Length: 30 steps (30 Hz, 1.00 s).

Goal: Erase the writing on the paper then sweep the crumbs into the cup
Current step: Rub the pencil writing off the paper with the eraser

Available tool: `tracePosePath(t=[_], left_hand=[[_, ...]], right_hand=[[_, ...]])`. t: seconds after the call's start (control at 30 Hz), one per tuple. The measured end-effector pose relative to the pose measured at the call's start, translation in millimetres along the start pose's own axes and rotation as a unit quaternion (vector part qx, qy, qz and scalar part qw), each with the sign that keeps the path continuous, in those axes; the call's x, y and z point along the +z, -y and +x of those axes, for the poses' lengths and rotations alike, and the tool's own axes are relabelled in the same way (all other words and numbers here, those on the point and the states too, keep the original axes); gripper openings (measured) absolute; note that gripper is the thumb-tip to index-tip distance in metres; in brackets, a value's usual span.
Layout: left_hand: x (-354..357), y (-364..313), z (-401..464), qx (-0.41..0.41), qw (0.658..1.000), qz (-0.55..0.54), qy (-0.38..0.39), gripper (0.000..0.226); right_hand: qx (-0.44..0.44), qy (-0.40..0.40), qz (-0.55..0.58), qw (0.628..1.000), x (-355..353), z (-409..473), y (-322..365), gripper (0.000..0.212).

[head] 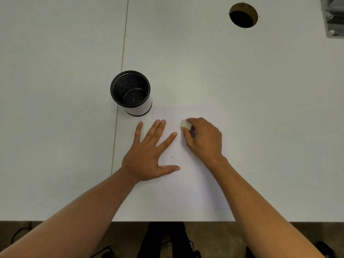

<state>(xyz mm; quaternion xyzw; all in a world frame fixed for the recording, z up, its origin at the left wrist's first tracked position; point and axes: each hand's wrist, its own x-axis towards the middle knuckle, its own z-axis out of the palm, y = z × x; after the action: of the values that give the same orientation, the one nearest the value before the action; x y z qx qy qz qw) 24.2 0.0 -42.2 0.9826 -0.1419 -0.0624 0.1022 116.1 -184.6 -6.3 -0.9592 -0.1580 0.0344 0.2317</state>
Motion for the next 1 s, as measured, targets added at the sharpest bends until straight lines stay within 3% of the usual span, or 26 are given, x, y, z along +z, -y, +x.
tracePosePath(t=[0.27, 0.43, 0.7, 0.93, 1.0], left_hand=[[1, 1, 0, -0.003, 1.0, -0.003, 0.004, 0.098], [0, 0, 0, -0.002, 1.0, -0.002, -0.002, 0.098], [1, 0, 0, -0.004, 1.0, -0.002, 0.003, 0.098], [-1, 0, 1, -0.007, 1.0, -0.005, 0.014, 0.097], [-1, 0, 1, -0.004, 1.0, -0.005, 0.007, 0.097]], right_hand=[[-0.011, 0.008, 0.044, 0.999, 0, -31, -4, 0.02], [0.006, 0.001, 0.03, 1.0, -2, 4, -3, 0.022], [-0.018, 0.058, 0.062, 0.996, -3, -21, -8, 0.023], [0.063, -0.009, 0.062, 0.996, -4, 10, -9, 0.022], [0.045, 0.001, 0.077, 0.996, -2, -2, -4, 0.023]])
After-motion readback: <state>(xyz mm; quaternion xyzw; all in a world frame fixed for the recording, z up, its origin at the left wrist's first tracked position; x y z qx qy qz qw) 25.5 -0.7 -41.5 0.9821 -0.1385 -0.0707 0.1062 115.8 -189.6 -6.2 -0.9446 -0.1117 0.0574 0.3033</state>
